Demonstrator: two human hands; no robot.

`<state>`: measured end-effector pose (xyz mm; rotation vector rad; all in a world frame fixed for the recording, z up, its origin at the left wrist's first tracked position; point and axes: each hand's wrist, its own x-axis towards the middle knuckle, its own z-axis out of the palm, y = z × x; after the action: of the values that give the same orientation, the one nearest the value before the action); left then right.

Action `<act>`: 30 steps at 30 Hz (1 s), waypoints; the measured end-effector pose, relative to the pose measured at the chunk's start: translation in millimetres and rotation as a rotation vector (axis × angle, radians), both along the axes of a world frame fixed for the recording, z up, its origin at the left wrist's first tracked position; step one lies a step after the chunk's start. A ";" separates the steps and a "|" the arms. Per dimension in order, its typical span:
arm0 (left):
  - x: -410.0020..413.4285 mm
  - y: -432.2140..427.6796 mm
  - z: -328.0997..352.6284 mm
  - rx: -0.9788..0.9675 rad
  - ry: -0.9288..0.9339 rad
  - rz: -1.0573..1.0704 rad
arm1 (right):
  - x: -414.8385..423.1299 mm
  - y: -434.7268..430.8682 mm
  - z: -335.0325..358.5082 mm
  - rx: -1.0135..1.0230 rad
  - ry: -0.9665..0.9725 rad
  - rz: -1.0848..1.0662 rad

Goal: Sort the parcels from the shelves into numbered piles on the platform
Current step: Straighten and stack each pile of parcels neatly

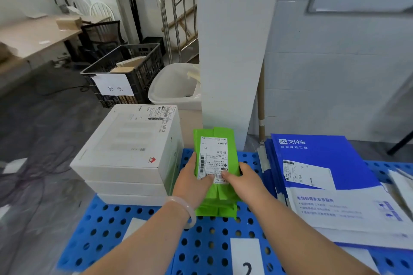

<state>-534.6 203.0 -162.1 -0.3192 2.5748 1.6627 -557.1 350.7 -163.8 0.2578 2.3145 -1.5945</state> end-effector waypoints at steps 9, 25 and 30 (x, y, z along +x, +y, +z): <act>-10.0 19.4 16.9 0.023 0.086 -0.040 | 1.5 21.4 15.2 -0.123 0.111 -0.151; -8.9 39.4 -11.3 -0.280 0.034 -0.191 | 9.0 91.7 0.9 -0.194 0.027 -0.402; -8.6 22.2 -32.7 -0.608 -0.141 -0.196 | 7.1 91.2 -6.2 0.012 0.058 -0.317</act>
<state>-543.1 225.2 -194.8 -0.1877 2.8254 0.7394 -550.0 441.9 -170.0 0.6151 2.4224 -1.7514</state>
